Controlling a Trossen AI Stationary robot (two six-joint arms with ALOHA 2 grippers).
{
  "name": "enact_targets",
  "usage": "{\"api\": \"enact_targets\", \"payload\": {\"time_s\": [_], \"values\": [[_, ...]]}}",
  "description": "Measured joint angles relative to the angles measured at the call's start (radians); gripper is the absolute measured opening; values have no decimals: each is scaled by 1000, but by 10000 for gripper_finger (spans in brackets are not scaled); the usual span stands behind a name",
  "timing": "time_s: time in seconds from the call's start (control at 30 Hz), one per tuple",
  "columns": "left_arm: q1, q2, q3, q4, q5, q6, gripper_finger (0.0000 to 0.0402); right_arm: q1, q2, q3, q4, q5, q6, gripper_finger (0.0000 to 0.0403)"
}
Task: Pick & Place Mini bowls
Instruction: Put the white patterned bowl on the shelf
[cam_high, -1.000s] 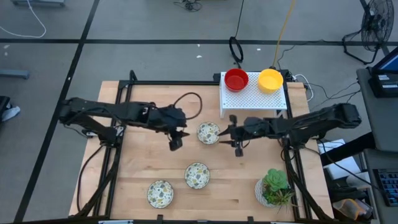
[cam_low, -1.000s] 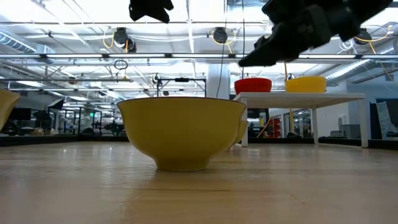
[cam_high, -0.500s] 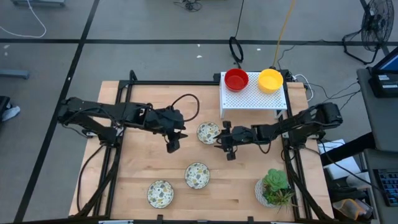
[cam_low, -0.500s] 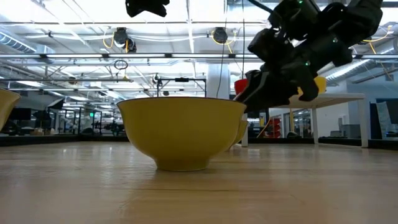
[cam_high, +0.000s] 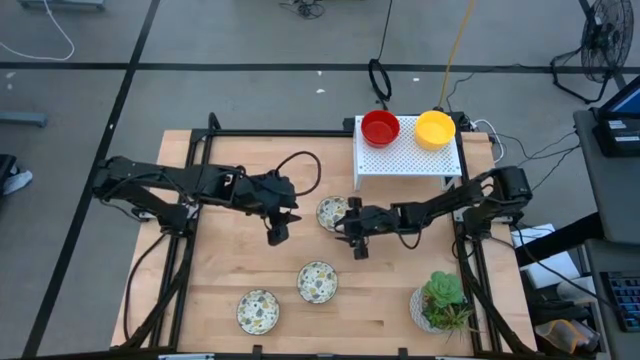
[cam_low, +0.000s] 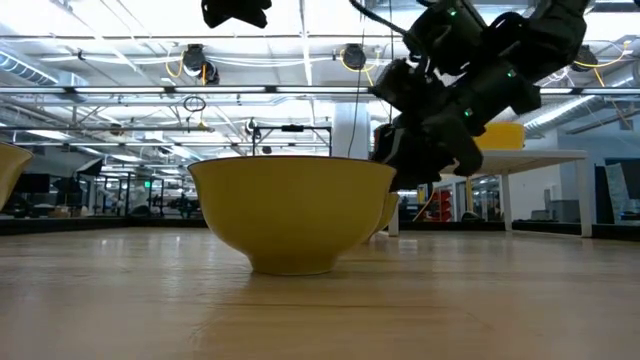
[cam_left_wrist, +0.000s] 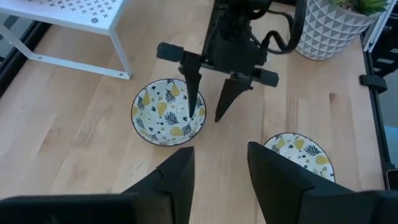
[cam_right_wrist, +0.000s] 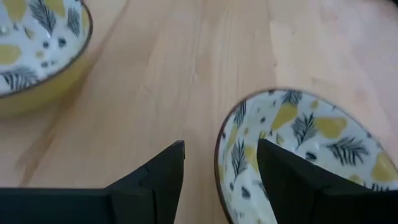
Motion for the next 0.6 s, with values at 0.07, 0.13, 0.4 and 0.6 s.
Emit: {"api": "enact_targets", "payload": {"time_s": [0.07,0.13,0.4,0.6], "values": [[0,0,0,-4,0,0,150,-3,16,23,-50,8,4,192],[0,0,0,-9,0,0,149,-6,35,46,-98,41,17,192],[0,0,0,-26,0,0,149,-14,51,67,-132,129,28,169],[0,0,0,-30,0,0,150,-13,51,67,-145,123,27,90]]}}
